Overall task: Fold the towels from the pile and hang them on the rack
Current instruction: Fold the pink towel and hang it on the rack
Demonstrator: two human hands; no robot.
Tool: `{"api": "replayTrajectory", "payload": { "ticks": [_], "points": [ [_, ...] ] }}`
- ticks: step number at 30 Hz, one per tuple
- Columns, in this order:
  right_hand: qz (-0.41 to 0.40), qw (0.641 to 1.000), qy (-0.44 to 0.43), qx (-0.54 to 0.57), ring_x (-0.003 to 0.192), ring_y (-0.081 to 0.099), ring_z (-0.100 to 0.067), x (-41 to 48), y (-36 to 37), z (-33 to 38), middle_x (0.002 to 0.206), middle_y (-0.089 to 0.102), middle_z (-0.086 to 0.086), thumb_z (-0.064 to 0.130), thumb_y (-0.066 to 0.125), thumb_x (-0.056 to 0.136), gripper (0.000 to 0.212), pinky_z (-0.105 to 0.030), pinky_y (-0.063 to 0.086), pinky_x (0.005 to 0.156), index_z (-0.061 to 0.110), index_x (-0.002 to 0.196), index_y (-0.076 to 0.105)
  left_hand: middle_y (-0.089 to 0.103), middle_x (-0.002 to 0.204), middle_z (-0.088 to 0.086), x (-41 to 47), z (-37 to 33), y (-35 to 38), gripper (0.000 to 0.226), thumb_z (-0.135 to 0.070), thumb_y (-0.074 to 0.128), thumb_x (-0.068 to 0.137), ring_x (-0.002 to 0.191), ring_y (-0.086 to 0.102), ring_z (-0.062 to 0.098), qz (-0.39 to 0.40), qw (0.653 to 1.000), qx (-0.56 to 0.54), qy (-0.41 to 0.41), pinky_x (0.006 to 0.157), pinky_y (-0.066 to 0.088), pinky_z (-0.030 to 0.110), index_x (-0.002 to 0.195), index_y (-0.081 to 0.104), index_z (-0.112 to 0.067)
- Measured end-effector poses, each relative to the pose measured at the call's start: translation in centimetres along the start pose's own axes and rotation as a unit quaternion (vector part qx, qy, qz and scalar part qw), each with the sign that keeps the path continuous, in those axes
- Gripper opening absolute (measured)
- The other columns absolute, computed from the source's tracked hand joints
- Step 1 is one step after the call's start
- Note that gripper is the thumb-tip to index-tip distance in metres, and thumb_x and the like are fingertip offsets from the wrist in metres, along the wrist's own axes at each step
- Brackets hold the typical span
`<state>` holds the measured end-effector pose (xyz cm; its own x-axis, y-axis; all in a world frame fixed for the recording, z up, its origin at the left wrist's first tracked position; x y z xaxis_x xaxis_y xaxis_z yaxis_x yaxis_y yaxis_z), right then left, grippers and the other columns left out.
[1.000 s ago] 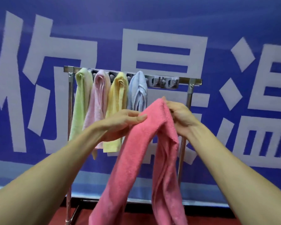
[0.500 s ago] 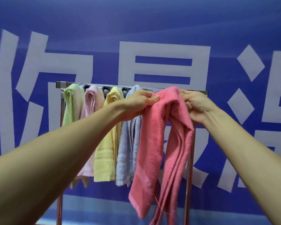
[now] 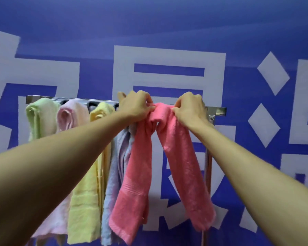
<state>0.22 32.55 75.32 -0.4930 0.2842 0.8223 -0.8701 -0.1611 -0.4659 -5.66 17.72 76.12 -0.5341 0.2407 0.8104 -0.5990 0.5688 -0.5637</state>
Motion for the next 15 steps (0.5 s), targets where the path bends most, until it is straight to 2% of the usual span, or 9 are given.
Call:
{"api": "replayTrajectory", "payload": {
  "ticks": [2,6,8,11,13,15],
  "points": [
    [0.001,1.000,0.008,-0.019,0.091,0.063,-0.038,-0.5,0.9,-0.5,0.092,0.068,-0.015,0.018,0.059,0.086,0.014,-0.033,0.043,0.066,0.012,0.088,0.071,0.068,0.100,-0.005,-0.2,0.1,0.4,0.019,-0.042,0.058,0.088,0.113,0.045,0.023,0.010,0.999,0.041,0.029,0.091,0.022,0.040,0.096,0.070,-0.029],
    [0.012,0.999,0.021,0.022,0.092,0.061,-0.039,-1.9,2.5,-1.3,0.103,0.065,-0.017,0.024,0.053,0.090,0.021,-0.032,0.039,0.068,0.016,0.087,0.072,0.061,0.099,-0.007,-0.8,0.0,0.7,0.018,-0.046,0.066,0.080,0.113,0.040,0.022,0.035,0.992,0.095,0.079,0.095,0.021,0.043,0.089,0.072,-0.032],
    [0.014,0.999,0.023,0.048,0.092,0.062,-0.038,-2.4,3.0,-1.5,0.103,0.065,-0.016,0.023,0.053,0.090,0.021,-0.034,0.045,0.070,0.018,0.086,0.072,0.058,0.099,-0.005,-1.3,-0.2,0.9,0.021,-0.048,0.067,0.079,0.116,0.040,0.022,0.042,0.988,0.112,0.096,0.102,0.017,0.046,0.088,0.073,-0.030],
    [0.031,0.992,0.032,0.114,0.093,0.064,-0.028,-2.9,3.0,-1.8,0.090,0.073,-0.007,0.026,0.058,0.089,0.018,-0.040,0.054,0.078,0.021,0.087,0.074,0.059,0.106,-0.002,-2.1,-0.2,0.7,0.020,-0.046,0.065,0.083,0.122,0.040,0.021,0.019,0.989,0.104,0.106,0.111,0.006,0.048,0.090,0.073,-0.028],
    [0.043,0.986,0.044,0.154,0.088,0.067,-0.021,-3.3,2.8,-2.1,0.083,0.073,0.000,0.029,0.063,0.087,0.015,-0.040,0.056,0.078,0.022,0.087,0.075,0.058,0.114,-0.002,-2.7,0.1,0.2,0.024,-0.044,0.062,0.087,0.127,0.039,0.020,0.000,0.992,0.074,0.102,0.114,-0.001,0.047,0.103,0.070,-0.027],
    [0.061,0.980,0.054,0.182,0.086,0.068,-0.020,-3.8,2.4,-2.3,0.079,0.073,0.002,0.033,0.066,0.085,0.014,-0.042,0.058,0.077,0.023,0.087,0.075,0.055,0.126,0.001,-3.6,0.3,-0.5,0.041,-0.037,0.058,0.091,0.132,0.036,0.019,-0.023,0.992,0.055,0.108,0.115,-0.004,0.043,0.129,0.053,-0.022]
  ]
}}
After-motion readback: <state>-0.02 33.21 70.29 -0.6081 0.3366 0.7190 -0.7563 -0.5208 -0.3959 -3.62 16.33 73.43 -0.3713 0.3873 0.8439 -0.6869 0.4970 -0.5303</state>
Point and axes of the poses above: each hand's wrist, its own x-axis towards the middle knuckle, its own y-axis out of the palm, z = x × y, the point moved 3 cm from there along x, towards the middle knuckle
